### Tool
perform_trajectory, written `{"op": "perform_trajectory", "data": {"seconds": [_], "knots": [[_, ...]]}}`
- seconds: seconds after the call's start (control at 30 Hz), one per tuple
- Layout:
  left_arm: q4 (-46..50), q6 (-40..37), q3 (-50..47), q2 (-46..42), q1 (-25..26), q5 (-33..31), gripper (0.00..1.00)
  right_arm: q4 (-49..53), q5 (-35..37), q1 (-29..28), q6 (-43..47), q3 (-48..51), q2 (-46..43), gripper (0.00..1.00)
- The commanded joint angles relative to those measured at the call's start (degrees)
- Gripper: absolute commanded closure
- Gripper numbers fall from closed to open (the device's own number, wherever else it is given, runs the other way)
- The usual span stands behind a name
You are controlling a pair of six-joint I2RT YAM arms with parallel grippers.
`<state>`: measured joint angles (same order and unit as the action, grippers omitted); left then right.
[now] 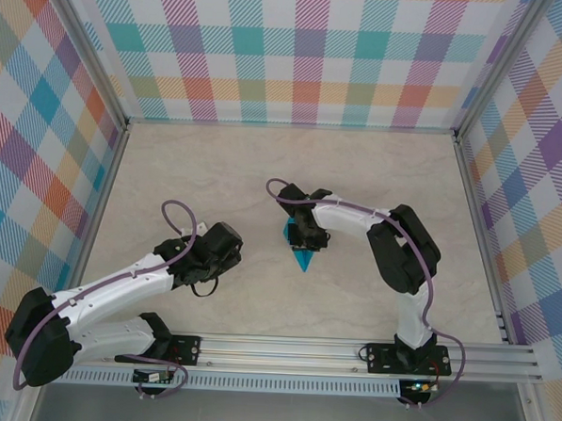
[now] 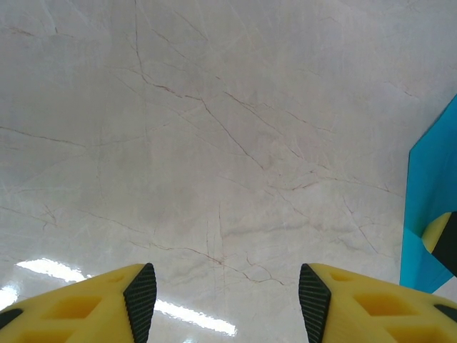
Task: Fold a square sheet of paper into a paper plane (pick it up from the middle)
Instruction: Turn over the paper plane at the center of the table, then reset both arms
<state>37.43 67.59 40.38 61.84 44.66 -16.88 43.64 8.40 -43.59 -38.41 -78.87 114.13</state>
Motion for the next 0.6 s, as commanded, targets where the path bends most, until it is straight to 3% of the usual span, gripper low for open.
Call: {"op": "perform_trajectory", "data": {"seconds": [0.0,0.2,0.3,0.37,0.43,0.5,0.57], "knots": [[2.1,-2.4,0.8,-0.7,-0.8,-2.4,0.42,3.8,1.4,0.1,0.4,-2.1,-4.8,0.68],[7.7,-7.5,4.2,-1.5,-1.3,-10.0,0.36,6.8,8.9,0.4,2.1,-2.5,-17.7,0.51],[11.1,-11.4,5.5,-2.9,-2.5,-17.0,0.3,7.5,16.8,1.8,3.9,-0.8,-26.0,0.46],[12.1,-15.4,6.0,-4.0,-4.7,-21.8,0.21,6.1,24.2,3.7,6.1,2.1,-31.9,0.39],[11.9,-18.5,6.1,-4.4,-8.1,-25.4,0.15,1.8,30.0,6.9,9.1,7.1,-37.4,0.23],[10.1,-22.5,5.6,-4.0,-12.2,-28.3,0.11,-5.4,31.8,11.2,15.0,13.5,-41.8,0.0],[6.7,-27.6,4.7,-3.0,-17.4,-29.8,0.08,-14.6,31.8,16.0,24.2,20.6,-44.2,0.0]]}}
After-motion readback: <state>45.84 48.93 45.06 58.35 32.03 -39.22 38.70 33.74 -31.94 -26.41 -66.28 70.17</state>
